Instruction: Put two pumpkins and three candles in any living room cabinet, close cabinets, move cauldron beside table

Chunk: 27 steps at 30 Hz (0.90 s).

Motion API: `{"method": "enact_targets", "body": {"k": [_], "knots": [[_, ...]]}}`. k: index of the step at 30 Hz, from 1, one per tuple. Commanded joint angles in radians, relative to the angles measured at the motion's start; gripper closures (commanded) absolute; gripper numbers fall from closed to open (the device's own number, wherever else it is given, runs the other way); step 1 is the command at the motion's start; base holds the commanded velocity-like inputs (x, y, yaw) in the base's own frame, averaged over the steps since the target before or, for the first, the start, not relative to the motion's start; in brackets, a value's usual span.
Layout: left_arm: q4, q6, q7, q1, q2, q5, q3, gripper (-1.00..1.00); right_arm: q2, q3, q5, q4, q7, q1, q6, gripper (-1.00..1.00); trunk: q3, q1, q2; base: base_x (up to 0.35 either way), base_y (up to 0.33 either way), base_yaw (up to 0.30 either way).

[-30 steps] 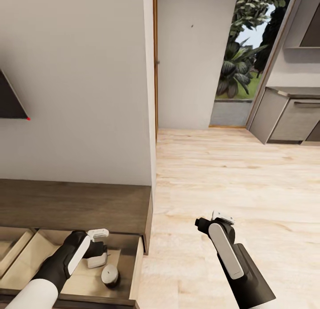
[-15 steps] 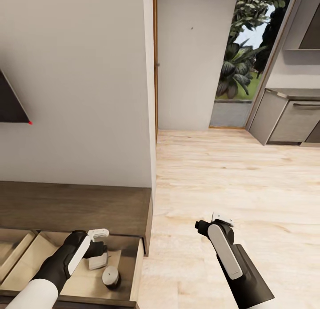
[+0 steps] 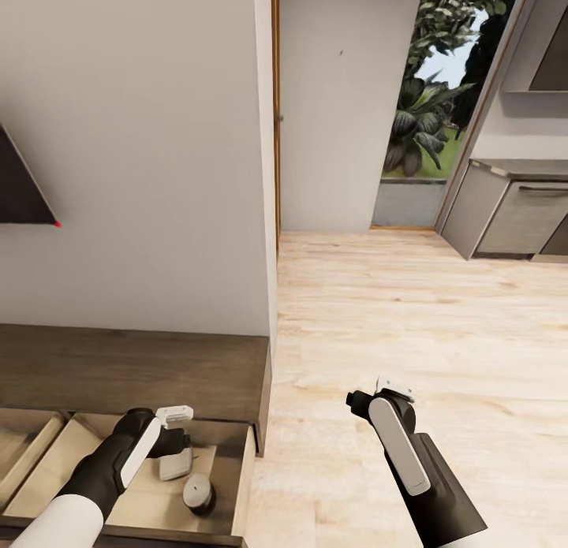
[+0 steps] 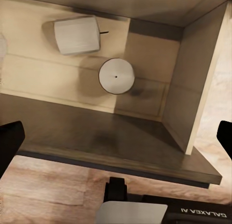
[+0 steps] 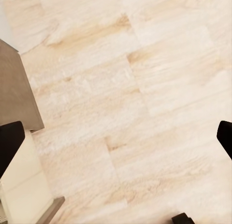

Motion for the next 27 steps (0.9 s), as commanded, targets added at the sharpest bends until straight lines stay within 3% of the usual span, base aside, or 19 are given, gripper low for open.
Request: {"method": "enact_targets", "body": {"k": [1,16,27], "knots": [[-0.001,0.003,0.009,-0.001,0.001,0.011,-0.004,-1.00,0.000,0.001,-0.008,-0.001,-0.010,-0.001,0.003,-1.00,0.002,-0.004,0.007,0.000,0.000,0.000],[-0.002,0.003,0.009,0.000,0.003,0.011,-0.003,-1.00,0.000,0.002,-0.008,-0.002,-0.010,-0.001,0.004,-1.00,0.049,-0.061,0.112,-0.064,0.000,0.000],[-0.022,0.003,0.009,0.000,0.004,0.010,-0.001,-1.00,0.000,0.002,-0.008,-0.002,-0.010,-0.001,0.004,-1.00,0.049,-0.061,0.112,-0.042,0.000,0.000]]}}
